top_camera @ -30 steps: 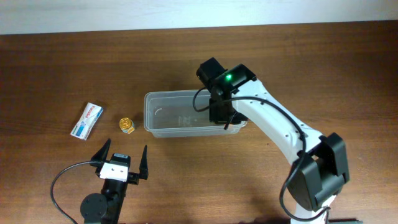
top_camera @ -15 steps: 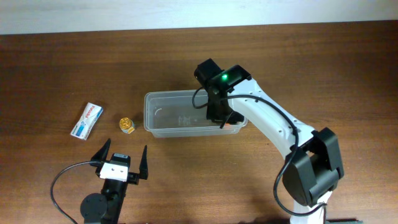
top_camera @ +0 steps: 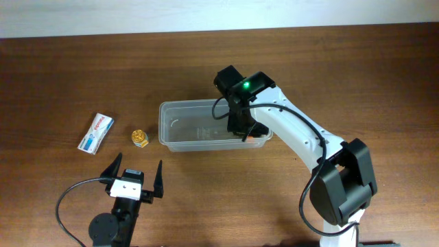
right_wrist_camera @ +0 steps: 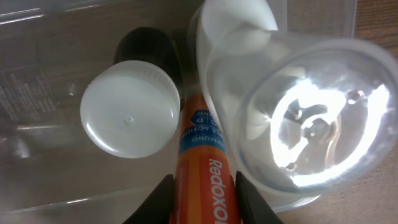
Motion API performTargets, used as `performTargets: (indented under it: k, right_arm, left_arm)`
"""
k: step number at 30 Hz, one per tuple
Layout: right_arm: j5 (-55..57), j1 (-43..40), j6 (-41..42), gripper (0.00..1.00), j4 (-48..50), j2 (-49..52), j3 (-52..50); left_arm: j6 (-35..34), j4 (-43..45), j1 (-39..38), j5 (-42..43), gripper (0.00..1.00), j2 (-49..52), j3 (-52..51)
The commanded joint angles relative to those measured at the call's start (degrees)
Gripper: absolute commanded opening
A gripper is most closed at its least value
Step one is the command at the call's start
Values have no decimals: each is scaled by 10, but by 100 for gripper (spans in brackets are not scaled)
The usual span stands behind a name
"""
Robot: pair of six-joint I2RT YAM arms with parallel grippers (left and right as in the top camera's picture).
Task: Pack container
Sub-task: 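Lower the orange tube next to the bottles and release, then raise the right gripper and withdraw it to the right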
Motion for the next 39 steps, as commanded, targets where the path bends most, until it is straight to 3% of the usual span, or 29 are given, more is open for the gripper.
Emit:
performTargets:
  k: [1, 11, 16, 23, 32, 39]
  right_arm:
    - [9, -3, 3, 29, 2, 9, 7]
    - [9, -3, 3, 30, 2, 9, 7]
    - [4, -3, 3, 44, -11, 6, 11]
    - [0, -3, -25, 46, -54, 4, 61]
    - [-30, -3, -80, 50, -166, -1, 223]
    - [-25, -47, -146, 70, -250, -16, 384]
  left_arm:
    - [9, -4, 2, -4, 99, -5, -1]
    - [9, -4, 2, -4, 99, -5, -1]
    - [9, -4, 2, -4, 99, -5, -2]
    - [9, -4, 2, -4, 99, -5, -1]
    - [9, -4, 2, -4, 100, -5, -1]
    - [9, -4, 2, -4, 99, -5, -2]
